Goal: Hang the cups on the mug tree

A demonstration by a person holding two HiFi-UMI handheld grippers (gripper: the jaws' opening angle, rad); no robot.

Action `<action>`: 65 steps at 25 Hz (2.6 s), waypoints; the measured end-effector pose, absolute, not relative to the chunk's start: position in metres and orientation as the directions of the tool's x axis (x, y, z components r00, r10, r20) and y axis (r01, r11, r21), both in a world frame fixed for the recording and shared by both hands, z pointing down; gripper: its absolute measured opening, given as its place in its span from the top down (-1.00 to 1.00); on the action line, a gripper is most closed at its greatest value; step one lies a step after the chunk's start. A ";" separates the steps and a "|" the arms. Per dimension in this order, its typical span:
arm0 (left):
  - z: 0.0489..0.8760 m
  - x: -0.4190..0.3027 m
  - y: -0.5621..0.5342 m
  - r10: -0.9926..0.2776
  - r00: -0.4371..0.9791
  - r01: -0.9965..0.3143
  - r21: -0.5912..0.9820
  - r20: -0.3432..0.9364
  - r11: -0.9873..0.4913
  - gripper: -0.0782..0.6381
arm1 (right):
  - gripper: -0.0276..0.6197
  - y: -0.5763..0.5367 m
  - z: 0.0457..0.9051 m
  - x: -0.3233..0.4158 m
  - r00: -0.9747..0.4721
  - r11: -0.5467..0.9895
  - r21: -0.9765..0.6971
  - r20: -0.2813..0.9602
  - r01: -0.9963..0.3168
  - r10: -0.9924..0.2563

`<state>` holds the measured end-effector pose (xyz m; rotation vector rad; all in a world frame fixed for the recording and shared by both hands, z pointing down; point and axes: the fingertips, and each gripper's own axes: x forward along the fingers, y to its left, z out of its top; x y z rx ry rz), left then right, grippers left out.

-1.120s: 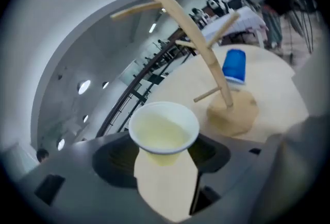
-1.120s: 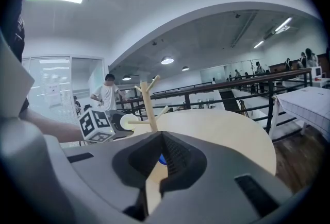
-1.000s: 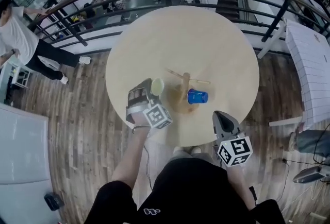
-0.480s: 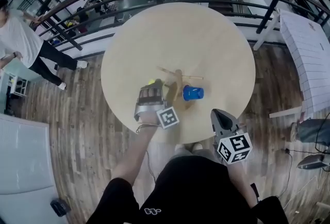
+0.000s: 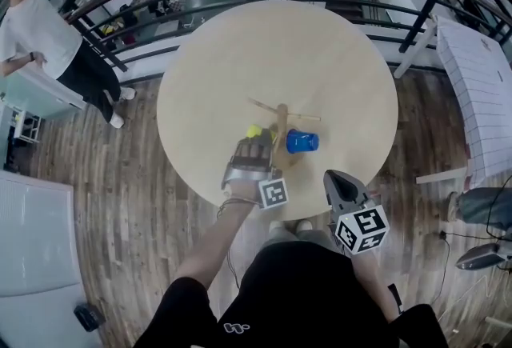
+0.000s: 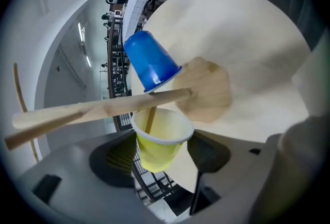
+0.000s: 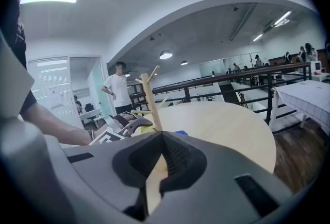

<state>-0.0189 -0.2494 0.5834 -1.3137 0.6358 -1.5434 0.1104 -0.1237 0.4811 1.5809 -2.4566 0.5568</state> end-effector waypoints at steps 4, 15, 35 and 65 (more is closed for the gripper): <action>0.592 -0.019 -0.247 -0.893 0.045 0.363 -0.841 0.447 -0.402 -0.04 | 0.89 -0.124 0.485 0.108 -0.430 0.372 -0.223 0.342 -0.901 -0.836; 0.565 -0.036 -0.233 -0.881 0.065 0.183 -0.873 0.469 -0.451 -0.11 | 0.89 -0.127 0.484 0.112 -0.427 0.360 -0.243 0.343 -0.901 -0.837; 0.457 -0.053 -0.145 -0.845 0.448 -0.887 0.029 0.293 -0.460 0.75 | 0.89 -0.150 0.431 0.082 -0.463 0.439 -0.154 0.195 -0.885 -0.864; 0.437 -0.048 -0.150 -0.871 0.428 -0.903 0.072 0.242 -0.423 0.75 | 0.89 -0.146 0.433 0.084 -0.469 0.452 -0.128 0.212 -0.883 -0.857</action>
